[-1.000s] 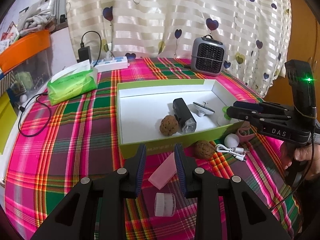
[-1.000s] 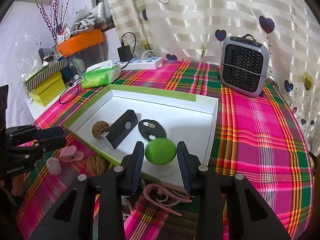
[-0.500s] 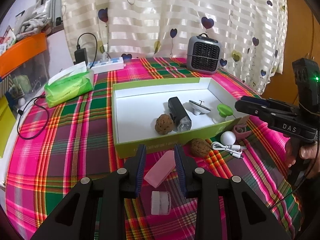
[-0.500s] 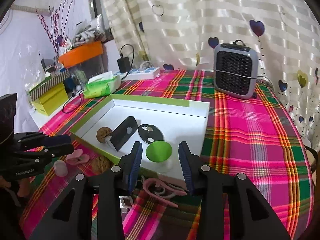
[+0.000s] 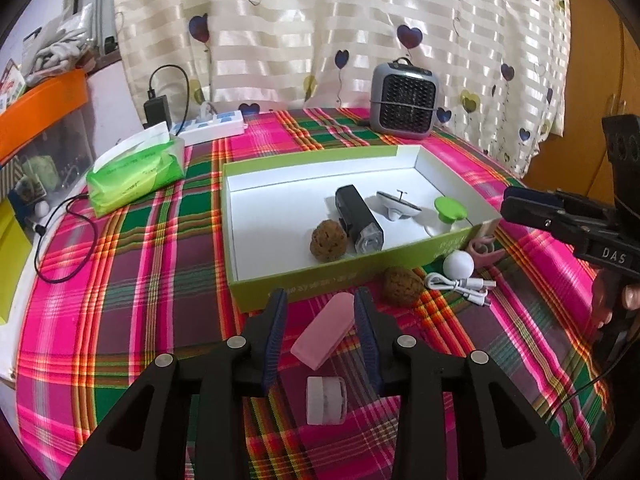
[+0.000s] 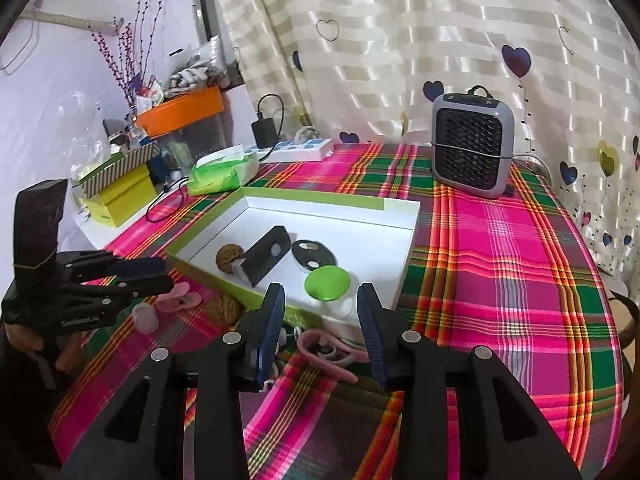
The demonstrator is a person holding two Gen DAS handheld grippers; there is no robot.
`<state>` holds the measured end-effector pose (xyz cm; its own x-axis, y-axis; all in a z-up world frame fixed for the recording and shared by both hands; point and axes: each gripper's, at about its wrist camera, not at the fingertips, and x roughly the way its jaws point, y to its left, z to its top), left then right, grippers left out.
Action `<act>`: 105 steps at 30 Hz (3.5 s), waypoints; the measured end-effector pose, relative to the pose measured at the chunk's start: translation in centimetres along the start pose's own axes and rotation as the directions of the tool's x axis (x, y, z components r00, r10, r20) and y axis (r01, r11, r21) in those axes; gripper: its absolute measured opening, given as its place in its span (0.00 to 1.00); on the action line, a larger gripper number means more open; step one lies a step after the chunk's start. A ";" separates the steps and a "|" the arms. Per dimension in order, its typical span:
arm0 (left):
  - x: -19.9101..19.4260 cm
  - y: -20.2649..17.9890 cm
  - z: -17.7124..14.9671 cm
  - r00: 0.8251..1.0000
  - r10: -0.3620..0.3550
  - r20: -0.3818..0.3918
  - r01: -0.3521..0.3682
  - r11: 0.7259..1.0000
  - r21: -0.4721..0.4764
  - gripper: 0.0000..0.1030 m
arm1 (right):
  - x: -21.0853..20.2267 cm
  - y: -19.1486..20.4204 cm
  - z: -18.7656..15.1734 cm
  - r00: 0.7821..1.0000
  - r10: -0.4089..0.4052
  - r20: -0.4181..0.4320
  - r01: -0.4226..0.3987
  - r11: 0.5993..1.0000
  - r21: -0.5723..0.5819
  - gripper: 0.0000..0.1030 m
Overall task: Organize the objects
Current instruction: 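Close left gripper on pink bar while right gripper closes on pink plastic clip, then carry pink bar into box with left tool while right tool carries pink clip in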
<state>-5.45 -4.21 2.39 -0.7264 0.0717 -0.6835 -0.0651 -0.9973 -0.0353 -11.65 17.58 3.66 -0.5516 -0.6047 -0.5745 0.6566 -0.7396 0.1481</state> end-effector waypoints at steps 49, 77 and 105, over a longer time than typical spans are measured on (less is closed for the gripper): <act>2.4 -1.0 -0.7 0.994 -0.016 -0.110 0.018 1.000 0.013 0.20 | 3.8 2.0 -2.5 0.963 -0.079 -0.257 0.029 0.981 -0.191 0.32; -0.8 -1.6 -0.3 0.993 -0.102 0.051 0.103 0.995 -0.009 0.15 | 0.7 4.3 -1.9 0.997 0.042 -0.070 -0.054 0.981 -0.184 0.23; -0.2 -1.6 0.0 0.994 -0.089 0.060 0.091 0.995 -0.027 0.15 | 0.4 4.7 -1.6 0.999 0.030 -0.014 -0.032 0.986 -0.165 0.23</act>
<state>-5.24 -2.59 2.58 -0.7573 0.1615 -0.6328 -0.1127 -0.9867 -0.1170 -7.90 14.37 2.83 -0.5241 -0.6225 -0.5811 0.7496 -0.6611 0.0320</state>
